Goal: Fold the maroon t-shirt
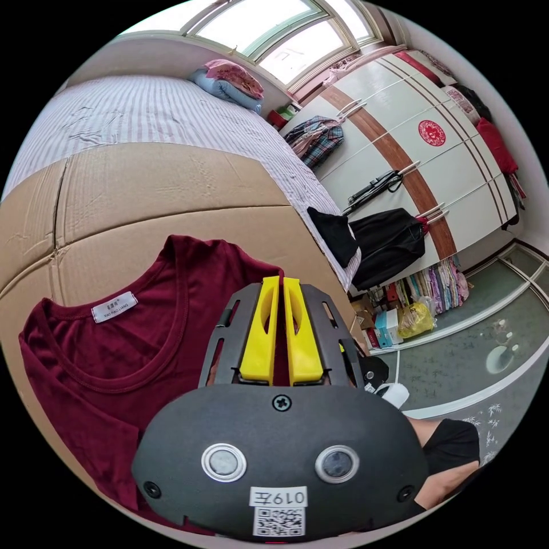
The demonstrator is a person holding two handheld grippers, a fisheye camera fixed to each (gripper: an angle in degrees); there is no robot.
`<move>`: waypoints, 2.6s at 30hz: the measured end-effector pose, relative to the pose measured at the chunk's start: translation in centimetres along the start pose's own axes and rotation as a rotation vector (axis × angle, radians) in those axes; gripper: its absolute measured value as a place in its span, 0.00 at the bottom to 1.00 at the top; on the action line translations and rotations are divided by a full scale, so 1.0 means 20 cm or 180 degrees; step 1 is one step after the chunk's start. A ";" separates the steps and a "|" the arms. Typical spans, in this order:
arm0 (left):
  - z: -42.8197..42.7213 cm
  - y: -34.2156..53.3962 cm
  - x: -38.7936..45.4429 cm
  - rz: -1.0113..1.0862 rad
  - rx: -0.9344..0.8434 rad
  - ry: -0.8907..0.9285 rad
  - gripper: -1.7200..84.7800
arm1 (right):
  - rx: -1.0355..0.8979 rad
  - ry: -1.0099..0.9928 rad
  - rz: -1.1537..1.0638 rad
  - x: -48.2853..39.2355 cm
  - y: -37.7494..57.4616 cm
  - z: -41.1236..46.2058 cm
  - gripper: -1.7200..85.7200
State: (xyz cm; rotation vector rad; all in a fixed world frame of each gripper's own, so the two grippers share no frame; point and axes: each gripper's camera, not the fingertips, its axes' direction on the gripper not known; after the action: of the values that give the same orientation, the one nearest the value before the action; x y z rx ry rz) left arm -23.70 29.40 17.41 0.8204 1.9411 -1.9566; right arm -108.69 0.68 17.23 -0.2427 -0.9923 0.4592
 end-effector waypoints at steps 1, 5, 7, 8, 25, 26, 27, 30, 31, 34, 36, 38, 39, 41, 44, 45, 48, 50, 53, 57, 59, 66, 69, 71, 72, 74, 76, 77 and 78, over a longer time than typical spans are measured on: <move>0.00 -0.01 0.00 0.0000 0.0002 -0.0004 0.04 | 0.0022 0.0010 0.0041 0.04 -0.01 0.06 0.03; -0.01 -0.05 -0.04 0.0000 -0.0008 0.0020 0.04 | 0.0033 -0.0031 0.0088 0.15 -0.03 0.26 0.01; -0.01 -0.06 -0.05 0.0022 -0.0024 0.0038 0.04 | 0.0039 0.0071 0.0043 0.16 -0.05 0.35 0.01; -0.01 -0.06 -0.06 0.0021 -0.0040 0.0022 0.04 | 0.0051 0.0143 -0.0006 0.16 -0.06 0.41 0.01; 0.07 -0.10 -0.26 -0.0162 -0.0329 -0.0234 0.04 | 0.0021 0.1074 -0.1230 -0.08 -0.12 1.07 0.01; 0.08 -0.11 -0.26 -0.0166 -0.0355 -0.0258 0.04 | 0.0028 0.1135 -0.1339 -0.11 -0.12 1.11 0.01; 0.09 -0.11 -0.27 -0.0170 -0.0379 -0.0305 0.04 | 0.0017 0.1157 -0.1391 -0.12 -0.11 1.13 0.01; 0.11 -0.12 -0.28 -0.0179 -0.0441 -0.0381 0.04 | -0.0023 0.1255 -0.1612 -0.15 -0.11 1.20 0.02; 0.12 -0.12 -0.29 -0.0190 -0.0452 -0.0394 0.04 | -0.0009 0.1315 -0.1669 -0.17 -0.11 1.23 0.02; 0.14 -0.14 -0.31 -0.0218 -0.0493 -0.0412 0.04 | 0.0026 0.1437 -0.1787 -0.19 -0.10 1.27 0.02; 0.15 -0.15 -0.32 -0.0217 -0.0495 -0.0405 0.04 | 0.0024 0.1481 -0.1811 -0.18 -0.10 1.29 0.03; 0.15 -0.17 -0.32 -0.0207 -0.0501 -0.0421 0.04 | 0.0017 0.1562 -0.1862 -0.19 -0.09 1.31 0.04; 0.16 -0.17 -0.32 -0.0190 -0.0508 -0.0443 0.04 | 0.0026 0.1586 -0.1873 -0.19 -0.09 1.31 0.05; 0.16 -0.18 -0.31 -0.0175 -0.0514 -0.0465 0.04 | 0.0010 0.1582 -0.1877 -0.18 -0.09 1.30 0.07; 0.17 -0.19 -0.31 -0.0160 -0.0528 -0.0477 0.04 | -0.0050 0.1531 -0.1831 -0.17 -0.09 1.29 0.08; 0.18 -0.20 -0.31 -0.0158 -0.0530 -0.0477 0.04 | -0.0067 0.1523 -0.1820 -0.16 -0.09 1.29 0.07; 0.19 -0.21 -0.32 -0.0160 -0.0545 -0.0470 0.04 | -0.0062 0.1496 -0.1808 -0.17 -0.09 1.26 0.04; 0.19 -0.22 -0.32 -0.0161 -0.0554 -0.0485 0.04 | -0.0036 0.1570 -0.1934 -0.22 -0.09 1.22 0.02; 0.21 -0.23 -0.31 -0.0148 -0.0591 -0.0534 0.04 | -0.0104 0.1535 -0.2084 -0.27 -0.11 1.18 0.01; 0.21 -0.24 -0.28 -0.0108 -0.0599 -0.0699 0.04 | -0.0265 0.1325 -0.2104 -0.27 -0.16 1.10 0.01; 0.22 -0.24 -0.28 -0.0091 -0.0615 -0.0727 0.04 | -0.0334 0.1290 -0.2222 -0.29 -0.18 1.04 0.01; 0.27 -0.24 -0.24 0.0008 -0.0738 -0.0869 0.04 | -0.0269 0.1346 -0.2334 -0.35 -0.18 0.81 0.01; 0.28 -0.22 -0.23 -0.0014 -0.0741 -0.0889 0.04 | -0.0322 0.1329 -0.2283 -0.38 -0.19 0.69 0.02; 0.27 -0.21 -0.22 -0.0018 -0.0704 -0.0871 0.04 | -0.0325 0.1346 -0.2295 -0.40 -0.20 0.58 0.03; 0.27 -0.21 -0.22 -0.0033 -0.0698 -0.0879 0.04 | -0.0324 0.1344 -0.2289 -0.41 -0.20 0.55 0.03; 0.25 -0.19 -0.22 -0.0053 -0.0657 -0.0942 0.04 | -0.0302 0.1306 -0.2246 -0.41 -0.21 0.42 0.05; 0.23 -0.18 -0.21 -0.0064 -0.0547 -0.0975 0.04 | -0.0282 0.1282 -0.2239 -0.40 -0.21 0.31 0.08; 0.23 -0.17 -0.19 -0.0037 -0.0464 -0.0911 0.03 | -0.0284 0.1273 -0.2255 -0.41 -0.21 0.24 0.08; 0.24 -0.16 -0.17 0.0034 -0.0417 -0.0781 0.03 | -0.0277 0.1258 -0.2270 -0.41 -0.21 0.20 0.08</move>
State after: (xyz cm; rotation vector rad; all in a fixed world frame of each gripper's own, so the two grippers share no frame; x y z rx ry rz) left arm -23.81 24.24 21.74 0.5281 1.8904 -1.8057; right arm -114.81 -6.97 14.88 -0.0412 -0.6494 -0.2776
